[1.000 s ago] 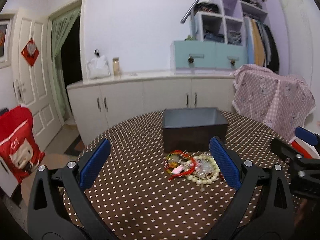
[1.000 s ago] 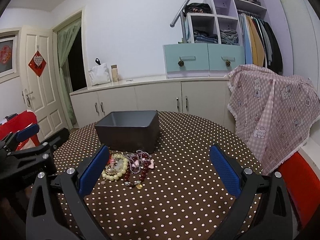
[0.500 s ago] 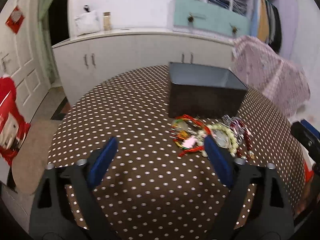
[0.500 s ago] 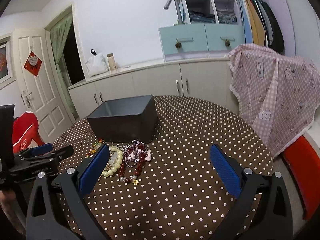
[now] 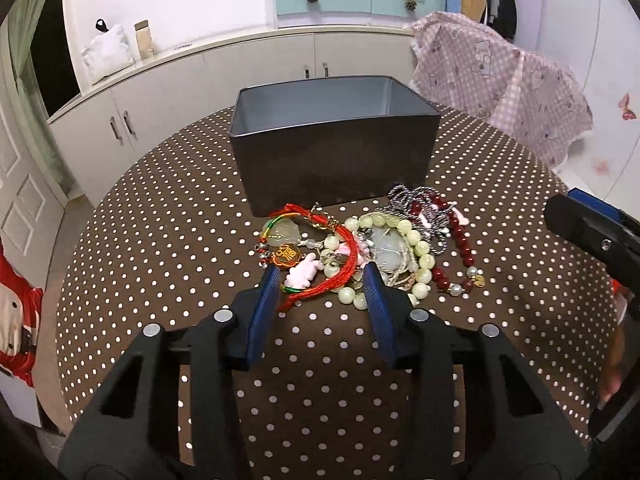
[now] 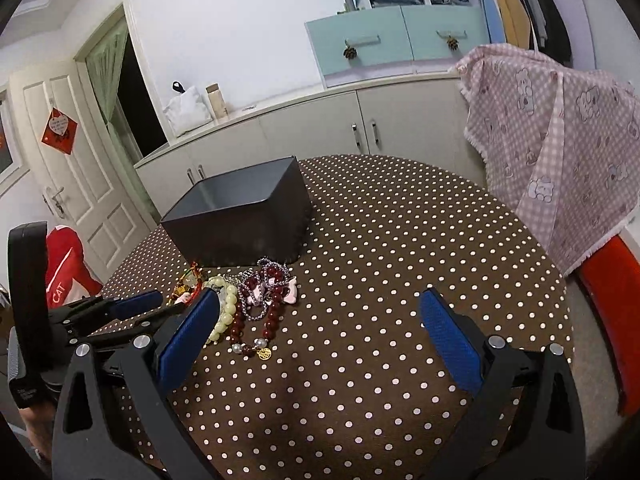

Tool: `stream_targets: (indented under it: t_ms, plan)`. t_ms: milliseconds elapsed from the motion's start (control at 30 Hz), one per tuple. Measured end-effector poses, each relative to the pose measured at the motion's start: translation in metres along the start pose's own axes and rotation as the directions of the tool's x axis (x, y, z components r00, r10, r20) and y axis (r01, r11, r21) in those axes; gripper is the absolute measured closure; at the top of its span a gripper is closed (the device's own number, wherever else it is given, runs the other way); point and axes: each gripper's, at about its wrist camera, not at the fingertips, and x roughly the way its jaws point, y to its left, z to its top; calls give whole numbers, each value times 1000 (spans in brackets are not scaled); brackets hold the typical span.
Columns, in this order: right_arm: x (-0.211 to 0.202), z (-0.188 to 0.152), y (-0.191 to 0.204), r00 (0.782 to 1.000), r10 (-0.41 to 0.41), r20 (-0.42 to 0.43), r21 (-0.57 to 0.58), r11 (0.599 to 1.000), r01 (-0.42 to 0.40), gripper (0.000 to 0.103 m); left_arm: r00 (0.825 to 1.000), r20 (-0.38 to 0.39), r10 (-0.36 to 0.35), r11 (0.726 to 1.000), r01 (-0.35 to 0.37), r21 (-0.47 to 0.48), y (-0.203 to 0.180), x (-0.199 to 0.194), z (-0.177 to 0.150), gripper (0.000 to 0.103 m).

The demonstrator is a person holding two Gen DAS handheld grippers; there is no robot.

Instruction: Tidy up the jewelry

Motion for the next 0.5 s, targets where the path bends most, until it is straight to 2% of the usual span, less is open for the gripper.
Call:
stream_targets:
  t_ms: [67,100,200,333,500]
  plan:
    - [1,1,1,1000,2,-5,-3,1000,-2,7,1000,-14,-9,1000,9,-7,0,5,2,83]
    - [1,1,1,1000,2,-7,-6,1000,-2,7,999,-13,-33,999,33,-18,1,6,3,93]
    - [2,0,4,1000,-3,-10,-14,1000,3,7,999,-11,-41,998,40,-38,4,6,5,100]
    - [2,0,8,1000,-10,-14,-28,1000,10,7,995,75,-66,987,76,-145,24,-14,6,100]
    - [6,3,20,1000,-13,-25,-100,995,11,7,984,176,-43,977,78,-197,39,-43,7,100]
